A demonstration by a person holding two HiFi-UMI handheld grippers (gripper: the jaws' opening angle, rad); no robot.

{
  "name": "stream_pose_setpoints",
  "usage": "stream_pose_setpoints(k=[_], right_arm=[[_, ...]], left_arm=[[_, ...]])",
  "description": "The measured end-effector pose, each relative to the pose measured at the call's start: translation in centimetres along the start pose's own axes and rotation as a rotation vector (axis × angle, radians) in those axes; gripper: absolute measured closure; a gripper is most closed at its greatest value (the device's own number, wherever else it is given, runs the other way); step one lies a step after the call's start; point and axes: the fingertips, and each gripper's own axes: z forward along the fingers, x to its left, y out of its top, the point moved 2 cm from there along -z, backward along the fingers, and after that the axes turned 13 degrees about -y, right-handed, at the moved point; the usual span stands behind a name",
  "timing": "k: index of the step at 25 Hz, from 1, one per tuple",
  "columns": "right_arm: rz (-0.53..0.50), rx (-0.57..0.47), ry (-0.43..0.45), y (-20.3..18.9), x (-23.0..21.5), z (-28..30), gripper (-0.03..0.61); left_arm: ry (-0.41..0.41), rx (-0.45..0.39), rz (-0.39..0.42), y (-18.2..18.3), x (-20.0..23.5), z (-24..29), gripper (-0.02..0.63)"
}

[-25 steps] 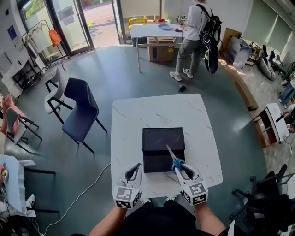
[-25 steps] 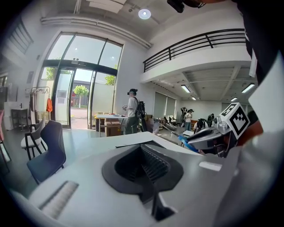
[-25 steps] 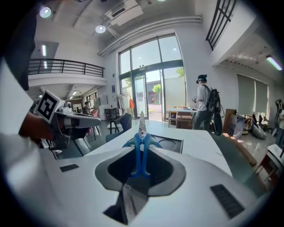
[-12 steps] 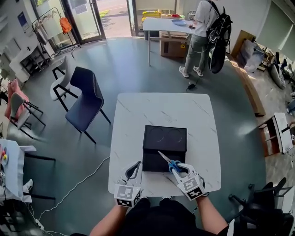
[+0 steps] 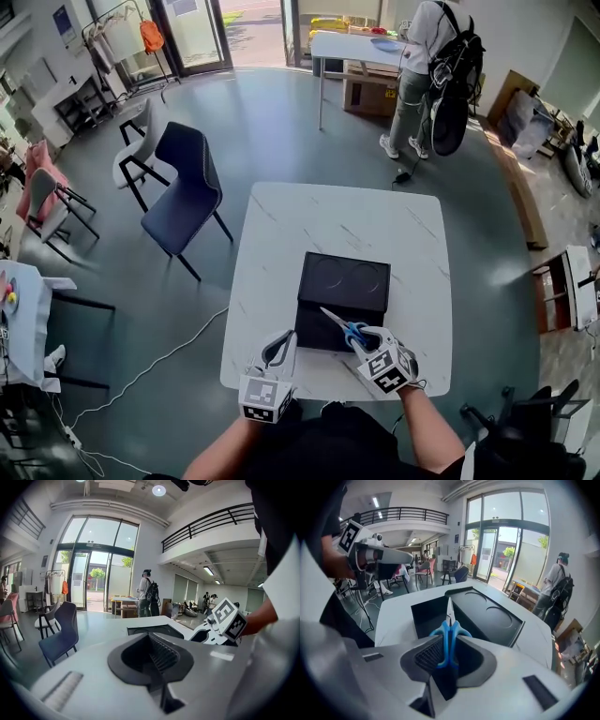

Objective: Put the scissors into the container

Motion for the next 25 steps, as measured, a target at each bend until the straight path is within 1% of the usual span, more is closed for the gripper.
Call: stream_pose_setpoints(k=[2,5,7,11,17,21,25], right_arm=[[-0.056,0.026,0.011,-0.3,0.2,0.7,0.488],[-0.172,0.086,0.014,-0.6,0.6,2.1,0.488],[-0.219,0.118,0.032,-0.9,0.9,2.9,0.488],[-0.273,0.157,0.072,-1.2,1.7,4.3,0.488],[-0.315,0.233,0.092,-2.1,2.0,5.8,0.488],[-0.344,0.281,0.095,-2.6,2.1,6.7,0.486],[-0.399,0.319,0.094,-2.8,2.1,7.6,0.486]], left_arm=[[0.006,0.001,-0.001,-0.1,0.2,-0.1,0.604],[0.018,0.015,-0.006,-0.5,0.7,-0.1,0.604],[0.021,0.023,-0.011,-0.8,0.7,0.1,0.604],[0.023,0.02,-0.019,-1.0,1.1,0.2,0.604],[0.048,0.012,-0.016,-0.2,1.9,0.1,0.604],[0.049,0.019,-0.023,-1.1,2.3,-0.1,0.604],[0.069,0.016,-0.032,-0.5,2.6,-0.3,0.604]])
